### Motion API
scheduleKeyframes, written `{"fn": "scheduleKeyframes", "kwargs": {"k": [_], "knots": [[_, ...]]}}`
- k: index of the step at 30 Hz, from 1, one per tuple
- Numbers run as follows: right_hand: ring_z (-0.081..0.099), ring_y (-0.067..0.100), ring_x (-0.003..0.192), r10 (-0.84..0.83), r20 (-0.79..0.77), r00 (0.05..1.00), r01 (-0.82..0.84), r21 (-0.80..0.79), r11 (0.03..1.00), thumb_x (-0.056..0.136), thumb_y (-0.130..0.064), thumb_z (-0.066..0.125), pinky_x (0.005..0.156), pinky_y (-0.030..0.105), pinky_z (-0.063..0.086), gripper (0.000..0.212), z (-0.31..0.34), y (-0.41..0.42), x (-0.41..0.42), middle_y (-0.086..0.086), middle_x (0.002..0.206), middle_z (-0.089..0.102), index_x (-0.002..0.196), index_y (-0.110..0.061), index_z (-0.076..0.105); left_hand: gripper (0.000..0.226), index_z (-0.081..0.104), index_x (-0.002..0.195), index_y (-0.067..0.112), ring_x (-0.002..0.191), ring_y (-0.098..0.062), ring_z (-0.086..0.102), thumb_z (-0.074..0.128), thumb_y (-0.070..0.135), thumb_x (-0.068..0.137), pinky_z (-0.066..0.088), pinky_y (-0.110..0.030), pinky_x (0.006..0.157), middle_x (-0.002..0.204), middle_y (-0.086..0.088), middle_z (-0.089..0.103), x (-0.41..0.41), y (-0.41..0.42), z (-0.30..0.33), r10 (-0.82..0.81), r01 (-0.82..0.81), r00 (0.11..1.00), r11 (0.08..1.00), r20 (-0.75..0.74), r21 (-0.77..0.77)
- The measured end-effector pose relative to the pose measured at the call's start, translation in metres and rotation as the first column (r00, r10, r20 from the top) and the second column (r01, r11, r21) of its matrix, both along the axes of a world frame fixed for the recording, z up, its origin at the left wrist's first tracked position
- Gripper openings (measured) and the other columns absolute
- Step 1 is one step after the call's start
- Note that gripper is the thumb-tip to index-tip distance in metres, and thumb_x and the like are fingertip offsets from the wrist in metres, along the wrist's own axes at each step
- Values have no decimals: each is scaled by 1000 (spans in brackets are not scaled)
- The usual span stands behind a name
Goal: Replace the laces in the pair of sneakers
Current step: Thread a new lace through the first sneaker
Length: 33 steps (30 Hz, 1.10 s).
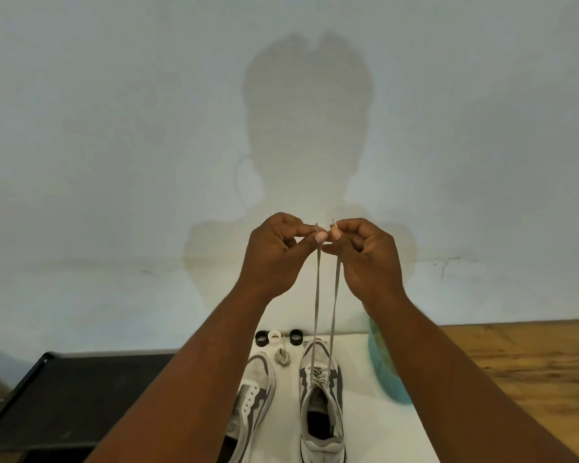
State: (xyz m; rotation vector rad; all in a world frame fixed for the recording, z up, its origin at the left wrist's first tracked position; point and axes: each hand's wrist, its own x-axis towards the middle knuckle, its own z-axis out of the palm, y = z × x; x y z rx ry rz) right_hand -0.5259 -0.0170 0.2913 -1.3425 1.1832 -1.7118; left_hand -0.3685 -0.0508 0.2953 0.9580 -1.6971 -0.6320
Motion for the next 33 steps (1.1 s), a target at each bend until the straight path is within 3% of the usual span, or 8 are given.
{"fn": "scheduleKeyframes", "kwargs": {"k": [3, 7, 13, 16, 23, 33], "knots": [[76, 17, 85, -70, 35, 997, 69, 15, 997, 94, -21, 72, 85, 33, 60, 6, 2, -2, 2, 0, 88, 78, 95, -18, 77, 9, 83, 97, 27, 81, -11, 73, 80, 29, 90, 61, -37, 72, 90, 12, 78, -5, -1, 2, 17, 1, 990, 992, -141, 125], [73, 4, 91, -46, 144, 989, 34, 88, 996, 92, -23, 73, 80, 22, 54, 13, 6, 0, 9, -7, 94, 79, 103, -19, 79, 12, 80, 95, 23, 81, -13, 76, 84, 18, 85, 60, -26, 67, 87, 5, 80, -10, 1, 7, 36, 29, 949, 980, -314, 198], [73, 3, 92, 16, 246, 969, -48, 126, 991, 92, -22, 73, 78, 20, 50, 15, 8, 4, 15, -7, 97, 79, 105, -17, 79, 17, 80, 107, 11, 85, -6, 75, 76, 13, 91, 55, -18, 71, 93, 3, 81, -15, 2, 1, -39, 96, 939, 984, -342, 152], [73, 3, 91, 37, 269, 962, -80, 150, 985, 92, -23, 72, 77, 22, 49, 15, 10, 5, 13, -5, 97, 79, 105, -17, 79, 19, 79, 110, 10, 92, -10, 76, 75, 13, 92, 57, -20, 76, 98, 1, 81, -16, 2, 0, -75, 135, 924, 981, -375, 138], [70, 16, 100, 92, 276, 957, -149, 193, 970, 91, -21, 72, 95, 40, 47, 8, 13, 5, 9, -3, 99, 78, 92, -23, 80, 14, 79, 103, 13, 78, -10, 73, 76, 9, 90, 59, -23, 69, 86, 3, 80, -16, 5, 2, -75, 186, 884, 962, -461, 199], [70, 23, 104, 139, 222, 965, -188, 217, 958, 90, -23, 73, 100, 43, 47, 11, 14, 4, 2, -1, 97, 78, 84, -26, 81, 14, 80, 92, 17, 81, -13, 73, 75, 4, 89, 58, -26, 71, 87, -1, 79, -6, 4, 12, -169, 316, 874, 910, -455, 269]]}}
